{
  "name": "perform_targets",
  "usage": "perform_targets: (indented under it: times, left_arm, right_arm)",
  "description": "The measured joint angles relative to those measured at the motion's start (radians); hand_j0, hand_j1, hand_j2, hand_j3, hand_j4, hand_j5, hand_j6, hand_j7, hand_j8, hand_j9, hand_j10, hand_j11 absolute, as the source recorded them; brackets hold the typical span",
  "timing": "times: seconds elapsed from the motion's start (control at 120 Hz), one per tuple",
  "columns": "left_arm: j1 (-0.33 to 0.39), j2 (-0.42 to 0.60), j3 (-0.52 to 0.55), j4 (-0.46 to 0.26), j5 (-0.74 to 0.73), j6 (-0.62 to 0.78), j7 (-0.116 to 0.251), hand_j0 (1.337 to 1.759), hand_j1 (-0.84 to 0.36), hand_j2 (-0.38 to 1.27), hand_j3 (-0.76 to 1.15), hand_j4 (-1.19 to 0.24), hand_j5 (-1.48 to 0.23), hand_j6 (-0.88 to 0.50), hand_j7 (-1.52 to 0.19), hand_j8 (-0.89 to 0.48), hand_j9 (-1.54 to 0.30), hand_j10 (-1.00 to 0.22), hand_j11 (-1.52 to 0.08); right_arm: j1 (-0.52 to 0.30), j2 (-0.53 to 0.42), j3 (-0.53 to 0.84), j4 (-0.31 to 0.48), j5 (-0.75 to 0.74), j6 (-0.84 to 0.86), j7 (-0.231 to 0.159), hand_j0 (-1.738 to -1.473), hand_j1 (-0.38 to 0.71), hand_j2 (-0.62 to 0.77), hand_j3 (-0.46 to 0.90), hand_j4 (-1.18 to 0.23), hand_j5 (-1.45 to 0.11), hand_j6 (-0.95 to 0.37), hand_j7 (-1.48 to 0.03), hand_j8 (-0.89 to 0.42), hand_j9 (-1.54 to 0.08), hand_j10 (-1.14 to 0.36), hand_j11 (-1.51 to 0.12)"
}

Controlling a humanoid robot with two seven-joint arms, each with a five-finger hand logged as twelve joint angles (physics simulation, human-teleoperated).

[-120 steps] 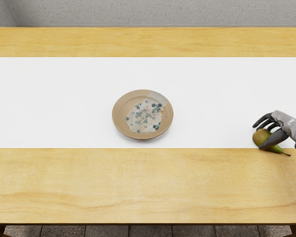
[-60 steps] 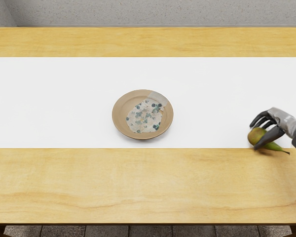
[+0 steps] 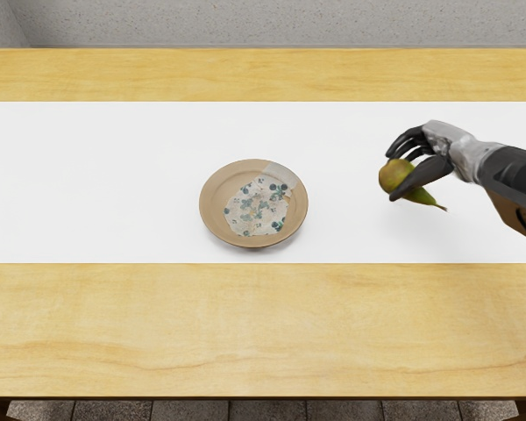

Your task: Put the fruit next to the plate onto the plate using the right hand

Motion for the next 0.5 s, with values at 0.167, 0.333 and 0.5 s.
perform_targets:
  times: [0.167,0.333,0.5]
  left_arm:
    - [0.0,0.0,0.0,0.0,0.0,0.0,0.0,1.658,0.34,0.0,0.0,0.0,-0.01,0.0,-0.01,0.0,-0.01,0.0,-0.01]
    - [0.0,0.0,0.0,0.0,0.0,0.0,0.0,1.658,0.34,0.0,0.0,0.0,-0.01,0.0,-0.01,0.0,-0.01,0.0,-0.01]
    - [0.0,0.0,0.0,0.0,0.0,0.0,0.0,1.658,0.34,0.0,0.0,0.0,-0.01,0.0,-0.01,0.0,-0.01,0.0,-0.01]
  right_arm:
    - [0.043,0.097,0.014,-0.001,0.012,0.008,0.0,-1.655,0.22,0.42,0.0,-0.74,-1.06,-0.56,-1.0,-0.45,-1.04,-0.62,-1.04]
    - [0.053,0.162,0.036,-0.002,0.014,0.017,-0.001,-1.655,0.21,0.41,0.0,-0.74,-1.06,-0.57,-1.0,-0.46,-1.03,-0.62,-1.02]
    - [0.063,0.232,0.04,-0.009,0.013,0.019,-0.002,-1.654,0.24,0.46,0.0,-0.75,-1.05,-0.56,-1.0,-0.45,-1.01,-0.6,-1.0]
